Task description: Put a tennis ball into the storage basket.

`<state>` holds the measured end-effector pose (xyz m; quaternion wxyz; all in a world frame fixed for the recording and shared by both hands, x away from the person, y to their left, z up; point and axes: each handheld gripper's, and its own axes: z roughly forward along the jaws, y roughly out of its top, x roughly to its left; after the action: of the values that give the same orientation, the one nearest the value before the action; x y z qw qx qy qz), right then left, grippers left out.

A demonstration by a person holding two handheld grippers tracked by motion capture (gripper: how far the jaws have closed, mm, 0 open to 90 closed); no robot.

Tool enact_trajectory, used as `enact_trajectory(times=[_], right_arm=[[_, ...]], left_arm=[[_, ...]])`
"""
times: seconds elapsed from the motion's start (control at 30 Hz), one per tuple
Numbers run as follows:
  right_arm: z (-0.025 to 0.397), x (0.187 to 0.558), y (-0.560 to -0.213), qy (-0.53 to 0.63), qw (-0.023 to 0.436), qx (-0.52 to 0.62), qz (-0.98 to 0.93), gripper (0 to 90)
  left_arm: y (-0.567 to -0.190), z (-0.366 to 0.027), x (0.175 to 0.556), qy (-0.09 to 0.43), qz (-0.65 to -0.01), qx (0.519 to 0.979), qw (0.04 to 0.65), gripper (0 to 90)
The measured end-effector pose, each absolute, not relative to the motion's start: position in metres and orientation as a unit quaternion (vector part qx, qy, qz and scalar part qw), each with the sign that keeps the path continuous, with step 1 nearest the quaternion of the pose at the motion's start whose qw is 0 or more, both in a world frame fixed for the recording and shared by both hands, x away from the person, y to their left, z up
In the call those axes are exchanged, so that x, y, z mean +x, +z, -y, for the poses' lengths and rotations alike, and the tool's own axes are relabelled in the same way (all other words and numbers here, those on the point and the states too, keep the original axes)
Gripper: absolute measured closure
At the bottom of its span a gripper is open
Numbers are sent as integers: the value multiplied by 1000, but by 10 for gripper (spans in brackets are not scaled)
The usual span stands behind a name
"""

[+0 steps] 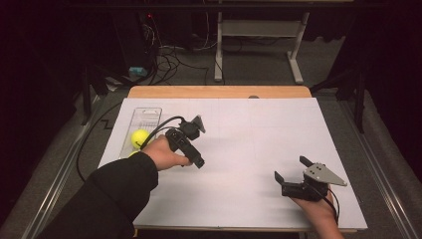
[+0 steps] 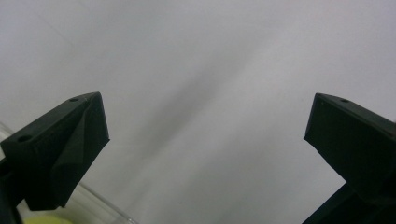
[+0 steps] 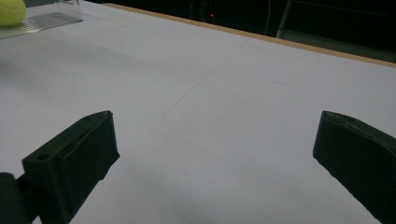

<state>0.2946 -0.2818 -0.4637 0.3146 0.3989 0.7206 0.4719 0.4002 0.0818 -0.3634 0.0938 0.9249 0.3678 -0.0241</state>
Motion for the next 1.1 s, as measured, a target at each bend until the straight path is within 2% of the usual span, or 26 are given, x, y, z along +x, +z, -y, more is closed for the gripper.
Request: enact_trajectory(times=[0.1, 0.33, 0.43, 0.47, 0.5, 0.53, 0.57, 0.67, 1.1], right_arm=[[281, 295, -464, 473, 314, 398, -720, 0], [280, 294, -464, 473, 314, 397, -721, 0], [280, 294, -463, 474, 314, 395, -721, 0], [280, 294, -463, 474, 314, 395, -721, 0], [280, 294, -463, 474, 314, 395, -721, 0], [280, 294, -463, 474, 314, 395, -722, 0], [280, 294, -463, 474, 314, 395, -722, 0], [279, 294, -463, 474, 314, 395, -721, 0], [274, 292, -463, 480, 307, 389, -724, 0]], left_arm=[[-366, -78, 399, -25, -362, 926, 99, 6], [-410, -74, 388, -25, -374, 920, 116, 6], [-416, -74, 385, -19, -380, 915, 131, 6], [-418, -77, 379, -1, -388, 908, 160, 6], [-418, -77, 379, -1, -388, 908, 160, 6], [-419, -83, 374, 3, -397, 896, 199, 6], [-419, -83, 374, 3, -397, 896, 199, 6], [-424, -91, 368, 10, -411, 877, 250, 6], [-449, -119, 335, 84, -399, 804, 432, 3]])
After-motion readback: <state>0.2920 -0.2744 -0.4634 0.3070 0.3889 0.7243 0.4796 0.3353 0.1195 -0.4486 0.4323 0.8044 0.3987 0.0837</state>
